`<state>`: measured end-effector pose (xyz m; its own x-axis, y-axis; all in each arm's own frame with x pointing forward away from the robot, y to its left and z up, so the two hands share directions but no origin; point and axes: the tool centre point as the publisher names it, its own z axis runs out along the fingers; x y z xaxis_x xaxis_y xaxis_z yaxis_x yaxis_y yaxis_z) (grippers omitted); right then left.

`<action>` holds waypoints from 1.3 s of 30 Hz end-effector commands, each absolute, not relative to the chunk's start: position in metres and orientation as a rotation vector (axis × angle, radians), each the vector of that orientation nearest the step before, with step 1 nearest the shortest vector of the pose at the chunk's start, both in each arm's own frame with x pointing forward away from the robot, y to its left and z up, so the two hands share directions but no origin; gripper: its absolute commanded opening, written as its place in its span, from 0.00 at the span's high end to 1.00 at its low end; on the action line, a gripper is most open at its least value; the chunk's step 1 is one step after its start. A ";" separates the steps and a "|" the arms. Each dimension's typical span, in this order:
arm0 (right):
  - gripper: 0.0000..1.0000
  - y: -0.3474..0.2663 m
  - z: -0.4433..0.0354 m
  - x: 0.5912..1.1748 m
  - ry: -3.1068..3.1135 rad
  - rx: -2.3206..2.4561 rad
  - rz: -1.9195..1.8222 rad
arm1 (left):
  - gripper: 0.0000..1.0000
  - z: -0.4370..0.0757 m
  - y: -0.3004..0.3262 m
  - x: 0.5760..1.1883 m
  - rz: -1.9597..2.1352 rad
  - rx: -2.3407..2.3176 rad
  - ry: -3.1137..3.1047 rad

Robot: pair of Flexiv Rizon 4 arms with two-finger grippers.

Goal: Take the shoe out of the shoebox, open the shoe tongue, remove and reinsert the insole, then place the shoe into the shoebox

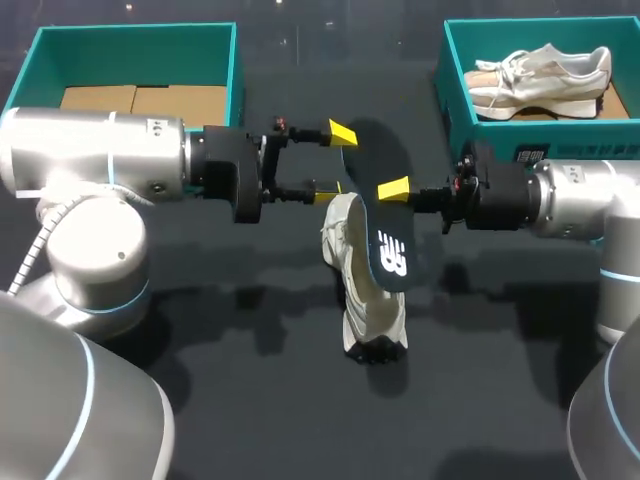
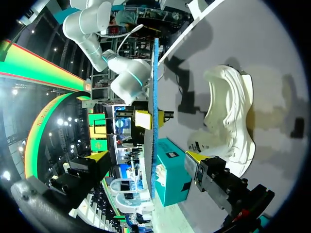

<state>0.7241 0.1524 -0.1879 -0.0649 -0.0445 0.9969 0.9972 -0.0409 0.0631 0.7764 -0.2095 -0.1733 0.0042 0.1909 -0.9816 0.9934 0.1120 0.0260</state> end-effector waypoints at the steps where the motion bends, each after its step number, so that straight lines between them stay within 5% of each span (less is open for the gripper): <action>1: 1.00 0.154 -0.186 0.719 -1.198 -1.188 -1.317 | 0.00 -0.173 -0.215 0.779 -1.013 1.269 1.392; 6: 1.00 0.154 -0.186 0.719 -1.198 -1.188 -1.317 | 0.00 -0.176 -0.217 0.780 -1.019 1.261 1.399; 8: 1.00 0.155 -0.186 0.720 -1.200 -1.191 -1.314 | 0.53 -0.179 -0.220 0.780 -1.031 1.258 1.406; 9: 1.00 0.157 -0.187 0.721 -1.201 -1.192 -1.310 | 0.56 -0.180 -0.222 0.780 -1.032 1.256 1.406; 23: 1.00 0.177 -0.188 0.725 -1.177 -1.186 -1.352 | 0.64 -0.189 -0.240 0.778 -1.046 1.248 1.427; 32: 1.00 0.177 -0.187 0.724 -1.177 -1.170 -1.350 | 0.82 -0.193 -0.242 0.780 -1.028 1.252 1.436; 36: 1.00 0.175 -0.187 0.725 -1.171 -1.170 -1.355 | 0.76 -0.194 -0.242 0.778 -1.029 1.256 1.433; 39: 1.00 0.173 -0.188 0.725 -1.167 -1.170 -1.357 | 0.81 -0.194 -0.242 0.778 -1.028 1.255 1.430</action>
